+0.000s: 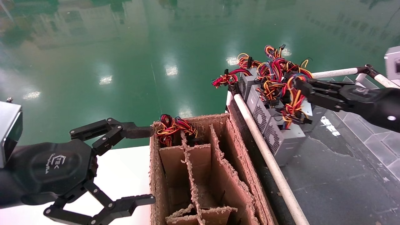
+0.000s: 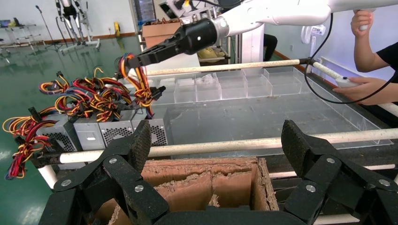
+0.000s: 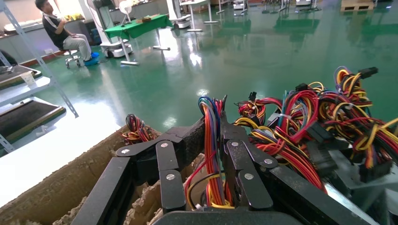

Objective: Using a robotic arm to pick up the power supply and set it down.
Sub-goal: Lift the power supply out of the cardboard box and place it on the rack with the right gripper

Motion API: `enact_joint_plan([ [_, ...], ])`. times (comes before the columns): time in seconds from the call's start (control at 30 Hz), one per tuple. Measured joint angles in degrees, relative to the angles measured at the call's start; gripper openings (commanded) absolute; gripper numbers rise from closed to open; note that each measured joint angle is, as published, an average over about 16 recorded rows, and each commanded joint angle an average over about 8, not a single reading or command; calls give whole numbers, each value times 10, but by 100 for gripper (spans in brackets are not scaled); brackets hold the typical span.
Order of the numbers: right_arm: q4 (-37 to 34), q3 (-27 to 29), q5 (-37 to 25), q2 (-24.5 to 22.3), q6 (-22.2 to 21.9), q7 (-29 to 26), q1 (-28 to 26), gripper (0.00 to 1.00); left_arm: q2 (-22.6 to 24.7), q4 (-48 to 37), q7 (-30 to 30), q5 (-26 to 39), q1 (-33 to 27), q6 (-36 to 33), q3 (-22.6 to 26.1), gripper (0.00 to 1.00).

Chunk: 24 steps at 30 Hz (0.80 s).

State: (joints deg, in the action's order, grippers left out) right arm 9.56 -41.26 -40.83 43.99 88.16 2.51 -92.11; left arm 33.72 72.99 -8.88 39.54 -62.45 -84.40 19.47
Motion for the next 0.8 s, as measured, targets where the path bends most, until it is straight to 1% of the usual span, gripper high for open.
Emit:
enact_joint_plan([
  [0.07,-9,-3,-5,8,0,4,-3,0,0,0,0,0,0,0,0,100],
  [0.1,-14,-5,-7,11,1,6,-5,2,0,0,0,0,0,0,0,100],
  [0.13,-18,-6,-8,14,1,8,-6,10,0,0,0,0,0,0,0,100],
  [0.33,-36,-11,-16,26,7,14,-14,85,0,0,0,0,0,0,0,100],
  [0.37,-38,-12,-17,27,8,15,-15,96,0,0,0,0,0,0,0,100],
  [0.4,-40,-13,-18,28,10,16,-17,100,0,0,0,0,0,0,0,100],
  [0.8,-47,-19,-23,31,16,18,-30,100,0,0,0,0,0,0,0,100],
])
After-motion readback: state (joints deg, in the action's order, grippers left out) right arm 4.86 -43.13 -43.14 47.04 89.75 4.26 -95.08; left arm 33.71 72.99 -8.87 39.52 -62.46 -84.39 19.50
